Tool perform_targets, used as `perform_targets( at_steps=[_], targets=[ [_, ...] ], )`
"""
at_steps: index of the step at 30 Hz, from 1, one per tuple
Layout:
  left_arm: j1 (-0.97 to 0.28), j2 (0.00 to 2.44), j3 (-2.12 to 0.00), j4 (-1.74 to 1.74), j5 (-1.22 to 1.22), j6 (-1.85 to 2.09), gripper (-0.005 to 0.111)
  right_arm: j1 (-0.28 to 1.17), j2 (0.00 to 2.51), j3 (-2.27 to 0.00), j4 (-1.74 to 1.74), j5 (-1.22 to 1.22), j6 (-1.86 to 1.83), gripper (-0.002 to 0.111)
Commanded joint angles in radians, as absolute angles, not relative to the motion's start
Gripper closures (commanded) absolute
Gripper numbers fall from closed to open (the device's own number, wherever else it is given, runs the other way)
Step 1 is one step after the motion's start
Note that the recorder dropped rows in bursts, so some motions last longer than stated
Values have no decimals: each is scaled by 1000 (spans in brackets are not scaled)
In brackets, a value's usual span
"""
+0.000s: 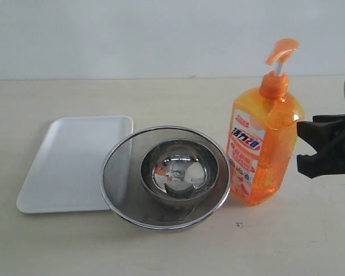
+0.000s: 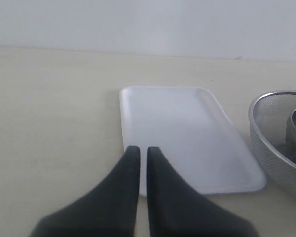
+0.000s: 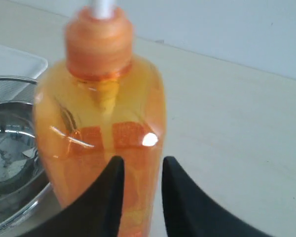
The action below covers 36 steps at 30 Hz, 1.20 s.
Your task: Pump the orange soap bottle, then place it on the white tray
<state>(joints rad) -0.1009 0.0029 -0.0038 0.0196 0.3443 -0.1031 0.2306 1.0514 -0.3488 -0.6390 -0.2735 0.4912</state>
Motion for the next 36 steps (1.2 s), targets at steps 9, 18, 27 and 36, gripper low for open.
perform_targets(
  at_steps=[9, 18, 27, 36],
  targets=[
    [-96, 0, 0, 18, 339, -105, 102, 230, 1050, -344, -645, -295, 523, 3],
    [-96, 0, 0, 18, 339, -105, 102, 230, 1174, -291, -659, -537, 428, 9],
    [-96, 0, 0, 18, 339, -105, 102, 230, 1325, -291, -532, -687, 209, 9],
    [-96, 0, 0, 18, 339, -105, 102, 230, 1433, -291, -532, -835, 142, 9]
  ],
)
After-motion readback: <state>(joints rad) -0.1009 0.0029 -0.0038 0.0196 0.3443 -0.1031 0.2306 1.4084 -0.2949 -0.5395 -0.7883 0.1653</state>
